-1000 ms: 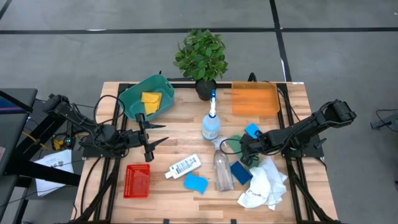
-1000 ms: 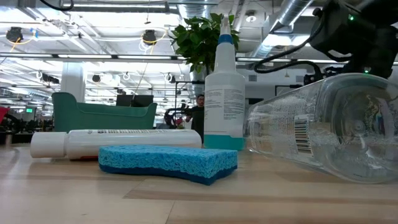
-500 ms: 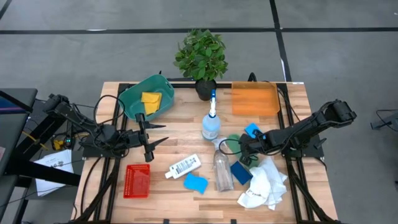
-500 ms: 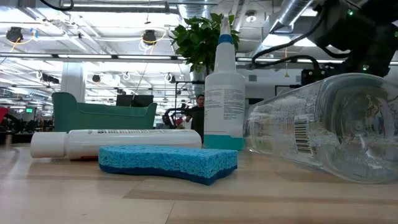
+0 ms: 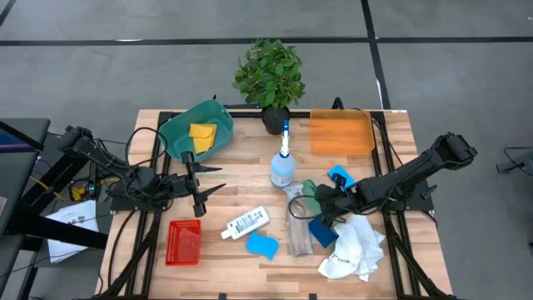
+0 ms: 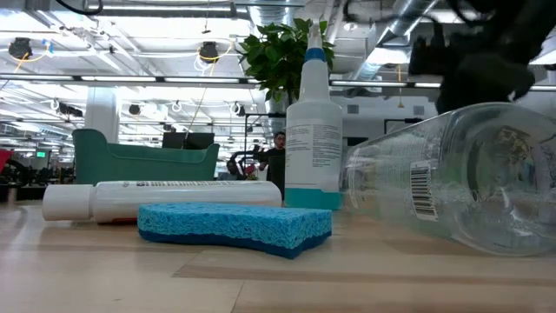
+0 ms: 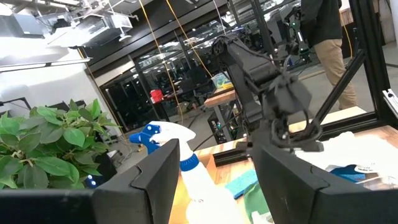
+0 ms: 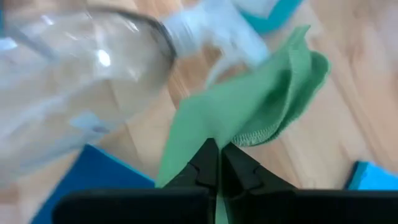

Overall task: Pick & Place Kitchen Items
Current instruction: Put the green towel into the green bin

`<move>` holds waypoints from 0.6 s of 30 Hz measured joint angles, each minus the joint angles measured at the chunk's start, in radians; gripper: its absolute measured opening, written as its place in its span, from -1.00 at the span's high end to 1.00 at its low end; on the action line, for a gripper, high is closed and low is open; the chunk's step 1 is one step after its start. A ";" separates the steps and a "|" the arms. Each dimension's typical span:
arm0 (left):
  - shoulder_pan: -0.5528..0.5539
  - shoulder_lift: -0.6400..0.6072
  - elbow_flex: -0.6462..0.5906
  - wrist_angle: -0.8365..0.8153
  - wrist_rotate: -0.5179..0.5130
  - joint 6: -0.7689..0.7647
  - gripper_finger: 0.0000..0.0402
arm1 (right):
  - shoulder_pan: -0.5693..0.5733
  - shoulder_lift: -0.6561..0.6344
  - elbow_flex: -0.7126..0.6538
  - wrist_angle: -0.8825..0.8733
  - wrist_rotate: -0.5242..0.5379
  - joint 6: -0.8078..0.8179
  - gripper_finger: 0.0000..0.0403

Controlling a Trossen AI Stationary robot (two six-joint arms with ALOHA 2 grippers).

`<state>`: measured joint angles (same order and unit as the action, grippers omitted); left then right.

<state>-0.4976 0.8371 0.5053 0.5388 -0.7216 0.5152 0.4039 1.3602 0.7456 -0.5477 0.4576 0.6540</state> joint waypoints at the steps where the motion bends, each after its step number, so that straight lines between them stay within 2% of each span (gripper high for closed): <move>1: 0.000 0.000 0.000 0.000 0.000 0.000 0.00 | 0.014 0.000 0.017 -0.008 0.015 0.000 1.00; 7: 0.000 0.001 0.000 0.000 0.003 0.000 0.00 | 0.095 0.000 0.114 -0.032 0.131 -0.023 1.00; 10: 0.000 0.001 0.000 0.000 0.038 -0.016 0.00 | 0.125 0.000 0.148 -0.021 0.214 -0.043 1.00; 13: 0.000 0.002 0.000 0.010 0.087 -0.026 0.00 | 0.140 0.000 0.171 0.030 0.273 -0.083 1.00; 18: 0.001 0.025 0.000 0.059 0.118 -0.026 0.00 | 0.146 0.000 0.177 0.182 0.289 -0.200 1.00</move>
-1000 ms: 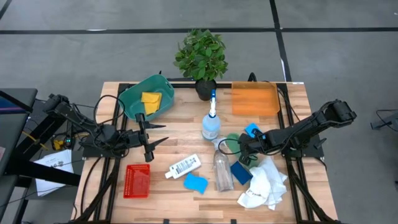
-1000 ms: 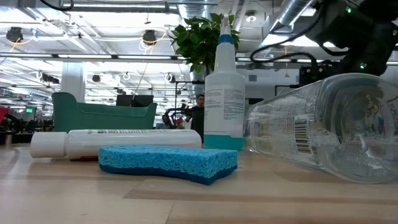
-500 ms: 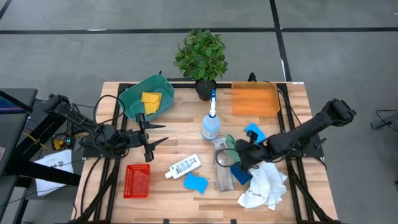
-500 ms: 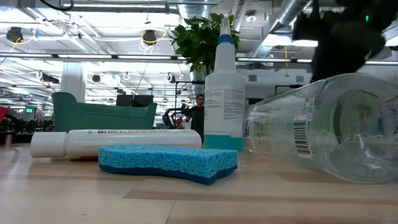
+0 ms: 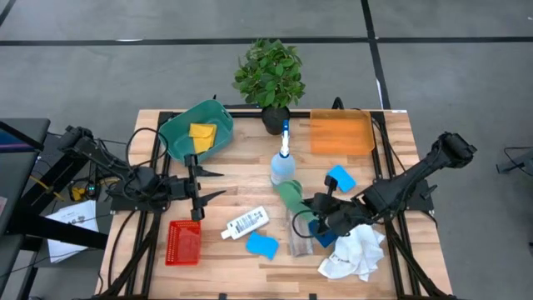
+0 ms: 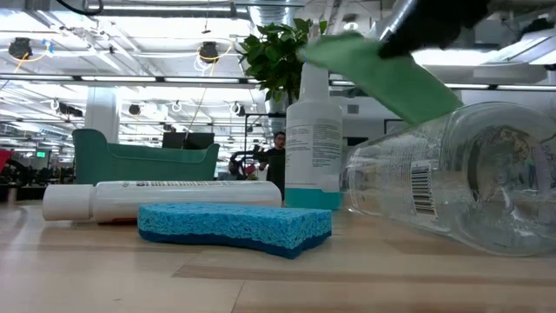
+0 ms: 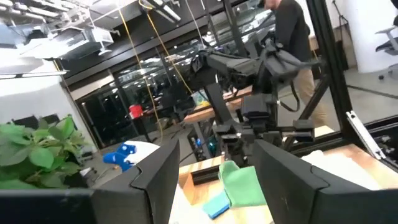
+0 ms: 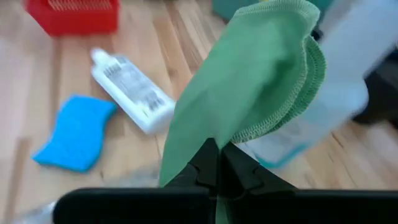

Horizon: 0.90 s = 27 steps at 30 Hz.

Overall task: Pick & Place Kitchen Items
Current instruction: Put the green towel into the green bin

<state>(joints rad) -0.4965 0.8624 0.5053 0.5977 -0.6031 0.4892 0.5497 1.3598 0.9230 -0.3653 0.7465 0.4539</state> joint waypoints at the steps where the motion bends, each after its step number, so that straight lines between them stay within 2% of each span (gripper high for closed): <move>1: 0.000 0.012 0.000 0.015 0.007 0.001 0.00 | 0.000 0.000 0.000 0.030 0.006 -0.019 1.00; 7: 0.017 0.124 0.014 0.156 0.098 0.051 0.00 | -0.007 0.000 0.000 0.198 0.015 -0.083 1.00; 14: 0.048 0.321 0.145 0.165 0.133 0.055 0.00 | -0.008 0.000 0.000 0.329 0.019 -0.090 1.00; 18: 0.070 0.452 0.235 0.166 0.212 0.057 0.00 | -0.008 0.002 0.000 0.363 0.019 -0.089 1.00; 27: 0.142 0.707 0.407 0.132 0.217 0.054 0.00 | -0.006 0.002 0.000 0.375 0.018 -0.089 1.00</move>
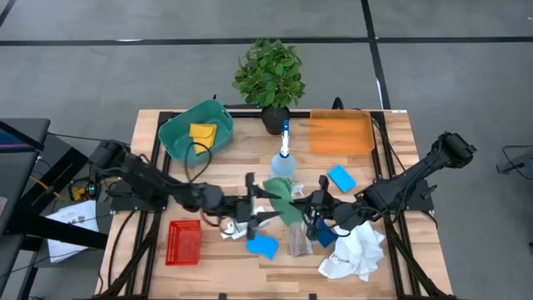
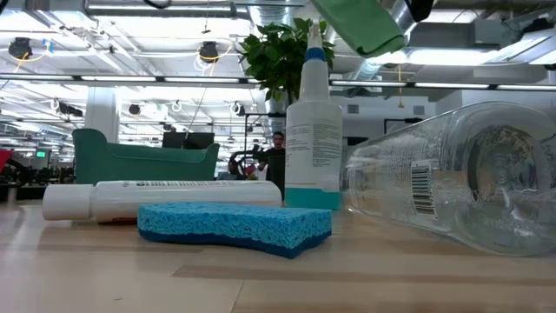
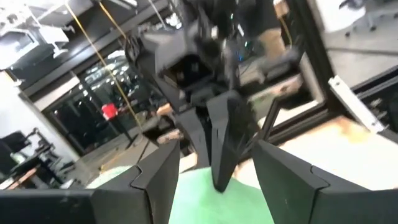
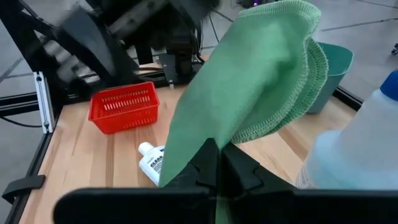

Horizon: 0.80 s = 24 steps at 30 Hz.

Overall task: Pick & Place Kitchen Items
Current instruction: Put the green towel into the green bin

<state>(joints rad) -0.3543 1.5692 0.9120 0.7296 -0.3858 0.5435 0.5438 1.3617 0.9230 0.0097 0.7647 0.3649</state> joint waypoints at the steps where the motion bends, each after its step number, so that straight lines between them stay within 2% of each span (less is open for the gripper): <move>1: 0.006 0.021 0.015 0.002 0.000 -0.001 0.00 | 0.000 0.000 0.000 0.000 0.000 0.000 1.00; 8: 0.033 0.112 0.068 -0.018 -0.001 -0.005 0.00 | 0.014 0.001 0.000 0.046 0.000 -0.053 1.00; 16: 0.034 0.113 0.070 -0.033 -0.001 -0.010 0.00 | 0.075 0.000 0.000 0.182 0.014 -0.185 1.00; 20: 0.034 0.113 0.070 -0.034 -0.001 -0.010 0.00 | 0.086 0.000 0.000 0.182 0.067 -0.193 1.00; 24: 0.034 0.113 0.070 -0.034 -0.001 -0.010 0.01 | 0.085 0.000 0.000 0.175 0.072 -0.193 1.00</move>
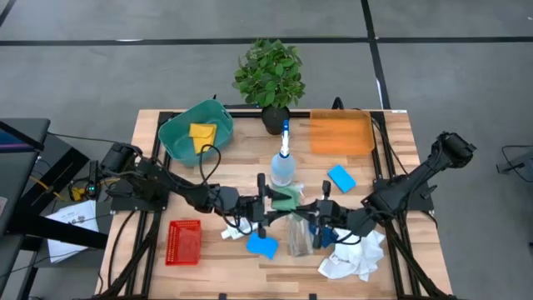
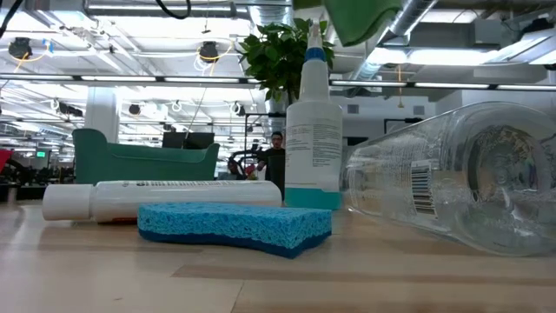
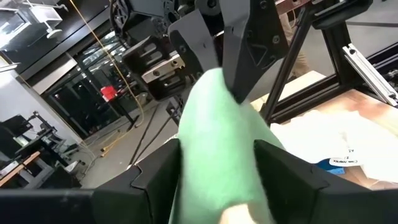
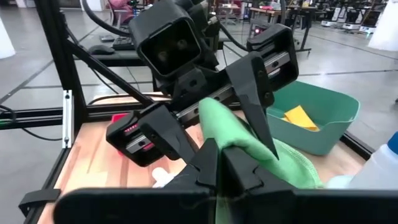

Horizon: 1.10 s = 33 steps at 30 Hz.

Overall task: Pick & Place Kitchen Items
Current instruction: Put the green towel into the green bin

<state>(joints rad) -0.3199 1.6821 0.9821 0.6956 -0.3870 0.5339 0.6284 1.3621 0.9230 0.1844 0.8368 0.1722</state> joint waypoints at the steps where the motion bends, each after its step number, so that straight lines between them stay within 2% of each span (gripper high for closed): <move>1: 0.000 0.000 0.000 0.000 0.000 0.000 0.02 | 0.000 0.000 0.000 0.000 0.000 0.000 1.00; 4: 0.000 0.000 0.000 0.000 0.000 0.005 0.11 | 0.000 0.000 0.000 -0.006 0.000 0.000 1.00; 7: 0.000 0.000 0.000 0.000 0.000 0.008 0.28 | 0.000 0.000 0.000 -0.010 0.000 -0.005 1.00; 13: 0.002 0.000 0.000 0.000 0.000 0.009 0.88 | 0.000 0.000 0.000 -0.016 0.000 -0.008 1.00; 14: 0.002 -0.002 0.000 0.000 0.000 0.009 0.94 | 0.000 0.000 0.000 -0.020 0.000 -0.008 0.99; 18: 0.002 -0.009 0.000 -0.025 0.000 0.010 0.98 | 0.000 0.000 0.000 -0.034 0.000 -0.018 0.89; 22: 0.002 -0.033 0.001 -0.064 0.001 0.009 0.98 | 0.007 0.000 0.000 -0.043 0.000 -0.040 0.70; 31: 0.002 -0.146 0.000 -0.336 -0.009 -0.021 0.99 | 0.014 0.000 0.000 -0.061 0.007 -0.046 0.05; 33: 0.001 -0.172 0.000 -0.394 -0.039 -0.024 0.99 | 0.017 -0.001 0.000 -0.063 0.008 -0.050 -0.08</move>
<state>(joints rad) -0.3187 1.5097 0.9817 0.3019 -0.4263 0.5098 0.6458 1.3610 0.9234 0.1218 0.8450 0.1226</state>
